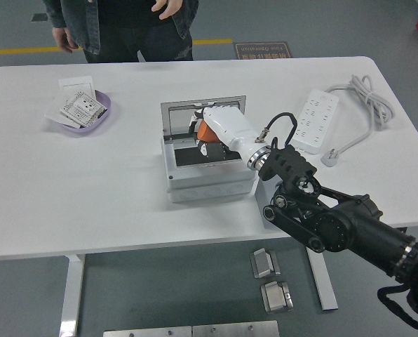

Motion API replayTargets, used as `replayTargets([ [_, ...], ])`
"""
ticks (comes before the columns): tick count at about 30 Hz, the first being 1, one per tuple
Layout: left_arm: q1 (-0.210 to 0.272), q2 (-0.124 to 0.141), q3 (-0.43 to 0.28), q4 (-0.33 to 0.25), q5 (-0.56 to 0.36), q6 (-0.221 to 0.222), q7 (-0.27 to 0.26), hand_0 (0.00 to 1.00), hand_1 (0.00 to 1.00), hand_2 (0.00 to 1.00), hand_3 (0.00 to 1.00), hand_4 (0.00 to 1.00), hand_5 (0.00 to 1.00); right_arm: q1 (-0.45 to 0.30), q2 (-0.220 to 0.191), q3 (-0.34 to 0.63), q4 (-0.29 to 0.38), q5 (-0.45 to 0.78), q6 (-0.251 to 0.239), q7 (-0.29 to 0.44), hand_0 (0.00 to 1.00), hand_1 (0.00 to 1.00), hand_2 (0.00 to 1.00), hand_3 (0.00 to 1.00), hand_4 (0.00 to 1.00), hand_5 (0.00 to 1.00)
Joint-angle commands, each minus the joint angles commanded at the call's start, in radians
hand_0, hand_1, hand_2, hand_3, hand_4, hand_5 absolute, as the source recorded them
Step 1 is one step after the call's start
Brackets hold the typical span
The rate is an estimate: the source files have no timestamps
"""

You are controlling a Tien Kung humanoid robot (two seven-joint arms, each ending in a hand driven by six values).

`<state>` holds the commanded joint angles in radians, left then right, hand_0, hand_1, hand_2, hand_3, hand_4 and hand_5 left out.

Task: Pick up the cylinder from the cube,place it in the box,flap close box

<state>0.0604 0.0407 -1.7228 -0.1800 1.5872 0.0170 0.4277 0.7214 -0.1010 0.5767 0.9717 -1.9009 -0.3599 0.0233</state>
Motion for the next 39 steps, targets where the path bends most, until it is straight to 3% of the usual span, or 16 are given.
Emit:
replayTargets([
  [3,-0.001,0.0,0.0,0.0,0.001,0.0,0.0,0.642,0.651,0.564,0.668,0.698,0.328,0.003,0.001,-0.004,0.0,0.003,0.001,0.009,0.078,0.166,0.314,0.254,0.002,0.002],
  [4,-0.002,0.0,0.0,0.0,0.002,0.0,0.0,0.643,0.651,0.564,0.668,0.699,0.329,0.004,0.001,-0.006,0.0,0.004,0.002,0.011,0.285,0.291,0.464,0.598,0.258,0.031],
  [9,-0.004,0.0,0.0,0.0,0.003,0.0,-0.001,0.643,0.651,0.564,0.668,0.699,0.329,0.005,0.003,-0.014,-0.003,0.011,0.0,0.018,0.285,0.291,0.464,0.598,0.258,0.031],
  [10,-0.004,0.0,-0.001,0.0,0.004,-0.001,-0.001,0.643,0.651,0.564,0.668,0.699,0.329,0.004,0.004,-0.016,-0.005,0.012,-0.002,0.019,0.352,0.436,0.567,0.702,0.577,0.192],
  [15,-0.005,0.0,-0.001,0.0,0.006,-0.001,-0.001,0.643,0.651,0.564,0.668,0.699,0.329,0.002,0.007,-0.023,-0.017,0.016,-0.015,0.027,0.352,0.436,0.567,0.702,0.577,0.192],
  [16,-0.006,0.0,-0.001,0.0,0.007,-0.001,-0.002,0.643,0.651,0.564,0.668,0.699,0.329,0.001,0.008,-0.023,-0.018,0.016,-0.016,0.028,0.542,0.569,0.611,0.754,0.819,0.344],
  [21,-0.008,-0.001,0.004,0.0,0.006,-0.002,-0.004,0.643,0.651,0.564,0.668,0.699,0.329,-0.007,0.009,-0.026,-0.023,0.017,-0.018,0.033,0.542,0.569,0.611,0.754,0.819,0.344],
  [22,-0.009,-0.001,0.004,0.0,0.005,-0.003,-0.005,0.643,0.651,0.564,0.668,0.699,0.33,-0.009,0.008,-0.027,-0.025,0.018,-0.018,0.034,0.607,0.607,0.625,0.758,0.859,0.379],
  [30,-0.006,-0.001,0.009,0.0,0.002,-0.004,-0.005,0.643,0.651,0.564,0.668,0.699,0.33,-0.02,-0.005,-0.022,-0.016,0.027,-0.02,0.034,0.63,0.607,0.627,0.765,0.858,0.377],
  [39,-0.001,-0.005,0.013,0.0,-0.004,-0.003,-0.008,0.643,0.651,0.564,0.667,0.699,0.33,-0.077,-0.047,0.026,0.068,0.2,-0.049,0.083,0.64,0.607,0.627,0.765,0.854,0.382],
])
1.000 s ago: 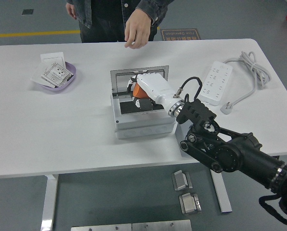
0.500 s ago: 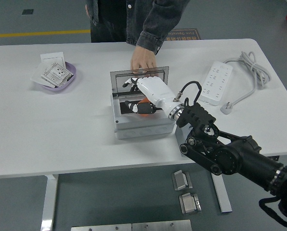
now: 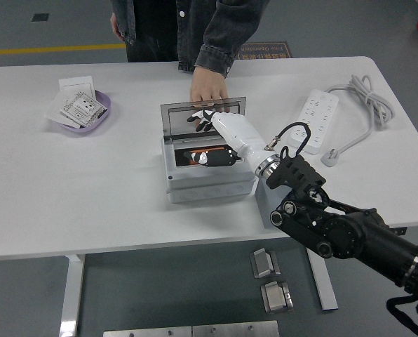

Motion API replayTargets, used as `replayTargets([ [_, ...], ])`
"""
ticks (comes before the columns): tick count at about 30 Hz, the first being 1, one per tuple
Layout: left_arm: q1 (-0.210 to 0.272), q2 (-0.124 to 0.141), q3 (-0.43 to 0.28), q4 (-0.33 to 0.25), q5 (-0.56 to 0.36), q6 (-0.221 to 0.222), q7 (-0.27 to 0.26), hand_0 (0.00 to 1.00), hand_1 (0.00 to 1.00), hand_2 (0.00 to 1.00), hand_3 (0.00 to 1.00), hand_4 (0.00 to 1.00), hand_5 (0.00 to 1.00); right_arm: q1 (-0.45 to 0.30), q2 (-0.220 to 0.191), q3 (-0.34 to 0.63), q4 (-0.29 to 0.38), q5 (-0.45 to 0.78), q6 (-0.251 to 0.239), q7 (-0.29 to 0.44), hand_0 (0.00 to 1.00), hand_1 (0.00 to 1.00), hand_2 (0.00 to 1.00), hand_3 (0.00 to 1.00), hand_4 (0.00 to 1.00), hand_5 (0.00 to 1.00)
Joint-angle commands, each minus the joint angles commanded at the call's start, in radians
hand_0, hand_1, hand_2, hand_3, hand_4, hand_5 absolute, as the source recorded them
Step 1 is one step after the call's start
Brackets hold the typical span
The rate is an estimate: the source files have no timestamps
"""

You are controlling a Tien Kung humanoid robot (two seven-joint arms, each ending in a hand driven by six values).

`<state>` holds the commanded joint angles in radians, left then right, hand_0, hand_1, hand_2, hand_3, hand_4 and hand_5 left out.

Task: Pick up the cylinder from the cube,place it in the box,flap close box

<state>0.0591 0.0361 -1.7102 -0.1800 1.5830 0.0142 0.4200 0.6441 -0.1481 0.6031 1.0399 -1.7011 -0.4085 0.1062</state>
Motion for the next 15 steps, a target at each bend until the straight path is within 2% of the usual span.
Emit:
replayTargets([
  [9,0.004,-0.003,0.002,0.0,-0.008,0.002,0.0,0.643,0.651,0.563,0.666,0.697,0.328,-0.059,-0.051,0.065,0.149,0.099,0.005,0.011,0.643,0.605,0.627,0.76,0.88,0.417],
  [12,0.004,-0.004,0.002,0.0,-0.01,0.003,0.0,0.643,0.651,0.563,0.666,0.697,0.328,-0.049,-0.055,0.078,0.171,0.097,0.011,0.004,0.643,0.605,0.627,0.76,0.88,0.417],
  [15,0.004,-0.003,0.002,0.0,-0.01,0.003,0.0,0.642,0.651,0.562,0.666,0.696,0.329,-0.021,-0.052,0.086,0.162,0.088,0.018,-0.006,0.646,0.604,0.627,0.759,0.888,0.437],
])
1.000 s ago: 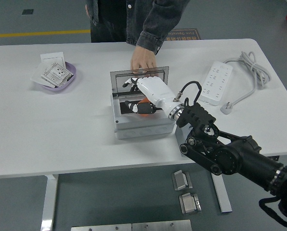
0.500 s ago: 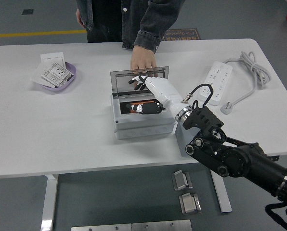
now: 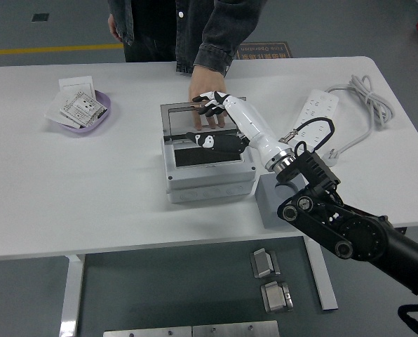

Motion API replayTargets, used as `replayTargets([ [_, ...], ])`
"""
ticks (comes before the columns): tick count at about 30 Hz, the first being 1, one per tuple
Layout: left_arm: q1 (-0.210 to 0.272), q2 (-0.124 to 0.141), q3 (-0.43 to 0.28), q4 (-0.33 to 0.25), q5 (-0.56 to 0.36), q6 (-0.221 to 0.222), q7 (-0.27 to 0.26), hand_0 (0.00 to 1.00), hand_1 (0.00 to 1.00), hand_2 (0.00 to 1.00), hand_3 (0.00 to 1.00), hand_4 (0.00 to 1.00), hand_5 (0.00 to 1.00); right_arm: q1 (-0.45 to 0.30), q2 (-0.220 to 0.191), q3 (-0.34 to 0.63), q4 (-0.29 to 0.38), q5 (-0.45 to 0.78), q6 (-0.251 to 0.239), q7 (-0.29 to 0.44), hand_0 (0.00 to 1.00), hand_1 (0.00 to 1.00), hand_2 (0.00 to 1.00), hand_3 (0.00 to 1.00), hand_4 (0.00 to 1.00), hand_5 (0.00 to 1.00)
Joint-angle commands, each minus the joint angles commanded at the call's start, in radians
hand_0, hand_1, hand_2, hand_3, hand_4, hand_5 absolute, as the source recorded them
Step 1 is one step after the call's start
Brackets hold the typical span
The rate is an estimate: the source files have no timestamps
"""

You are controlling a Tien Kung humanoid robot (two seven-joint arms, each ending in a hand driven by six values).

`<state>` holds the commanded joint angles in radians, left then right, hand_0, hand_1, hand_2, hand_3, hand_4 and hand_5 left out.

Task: Pick up the cylinder from the cube,place it in the box,flap close box

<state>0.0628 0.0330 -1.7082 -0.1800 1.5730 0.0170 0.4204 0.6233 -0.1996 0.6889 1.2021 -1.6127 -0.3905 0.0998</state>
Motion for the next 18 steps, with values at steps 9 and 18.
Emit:
replayTargets([
  [9,-0.002,0.006,-0.006,0.0,0.008,0.0,0.006,0.643,0.651,0.561,0.666,0.695,0.328,0.127,0.037,-0.005,-0.167,0.001,0.025,-0.02,0.648,0.605,0.628,0.759,0.891,0.451],
  [18,-0.007,0.01,-0.003,0.0,0.011,-0.001,0.006,0.642,0.651,0.559,0.665,0.693,0.329,0.187,0.081,-0.026,-0.347,0.027,0.03,-0.016,0.662,0.61,0.635,0.758,0.892,0.465],
])
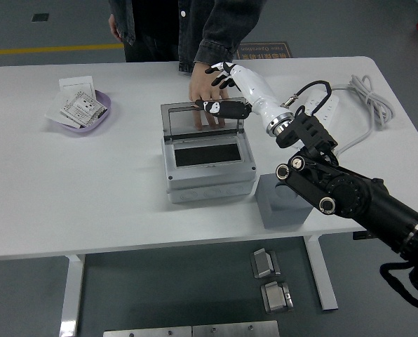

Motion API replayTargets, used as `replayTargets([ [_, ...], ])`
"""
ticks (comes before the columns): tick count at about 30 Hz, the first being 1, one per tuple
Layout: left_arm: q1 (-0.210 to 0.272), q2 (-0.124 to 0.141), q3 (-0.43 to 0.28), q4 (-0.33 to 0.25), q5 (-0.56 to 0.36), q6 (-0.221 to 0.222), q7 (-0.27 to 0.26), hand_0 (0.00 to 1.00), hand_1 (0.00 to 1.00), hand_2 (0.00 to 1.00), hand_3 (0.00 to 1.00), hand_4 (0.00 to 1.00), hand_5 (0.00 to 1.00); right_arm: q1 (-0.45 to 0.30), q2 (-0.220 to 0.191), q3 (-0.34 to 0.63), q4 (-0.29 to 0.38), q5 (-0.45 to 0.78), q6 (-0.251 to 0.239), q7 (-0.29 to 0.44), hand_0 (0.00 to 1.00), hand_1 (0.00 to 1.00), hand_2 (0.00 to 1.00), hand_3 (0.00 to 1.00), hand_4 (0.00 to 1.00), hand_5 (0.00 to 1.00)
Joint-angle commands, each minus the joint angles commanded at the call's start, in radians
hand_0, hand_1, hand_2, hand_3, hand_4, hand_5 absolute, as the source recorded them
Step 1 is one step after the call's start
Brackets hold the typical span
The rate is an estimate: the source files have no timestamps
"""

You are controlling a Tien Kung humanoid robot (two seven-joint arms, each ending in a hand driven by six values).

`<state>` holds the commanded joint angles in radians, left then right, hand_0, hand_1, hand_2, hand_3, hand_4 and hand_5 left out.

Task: Pick up the cylinder from the cube,place it in the box,flap close box

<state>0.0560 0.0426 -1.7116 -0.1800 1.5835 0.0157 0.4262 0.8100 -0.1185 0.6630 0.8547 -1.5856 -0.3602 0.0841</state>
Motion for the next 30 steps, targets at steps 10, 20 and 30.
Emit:
replayTargets([
  [10,0.0,-0.003,0.001,0.0,-0.001,0.0,-0.002,0.641,0.651,0.559,0.664,0.692,0.331,-0.038,-0.024,-0.032,0.035,-0.004,-0.009,-0.001,0.671,0.608,0.634,0.757,0.887,0.472],
  [20,0.001,-0.005,0.009,0.0,-0.022,0.003,-0.011,0.641,0.651,0.559,0.664,0.691,0.329,-0.1,-0.108,-0.058,0.218,0.03,-0.039,0.018,0.665,0.605,0.633,0.756,0.886,0.483],
  [30,0.005,-0.006,0.01,0.0,-0.03,0.005,-0.012,0.641,0.65,0.559,0.664,0.691,0.33,-0.165,-0.153,-0.096,0.295,0.089,-0.053,0.041,0.651,0.595,0.629,0.753,0.884,0.501],
])
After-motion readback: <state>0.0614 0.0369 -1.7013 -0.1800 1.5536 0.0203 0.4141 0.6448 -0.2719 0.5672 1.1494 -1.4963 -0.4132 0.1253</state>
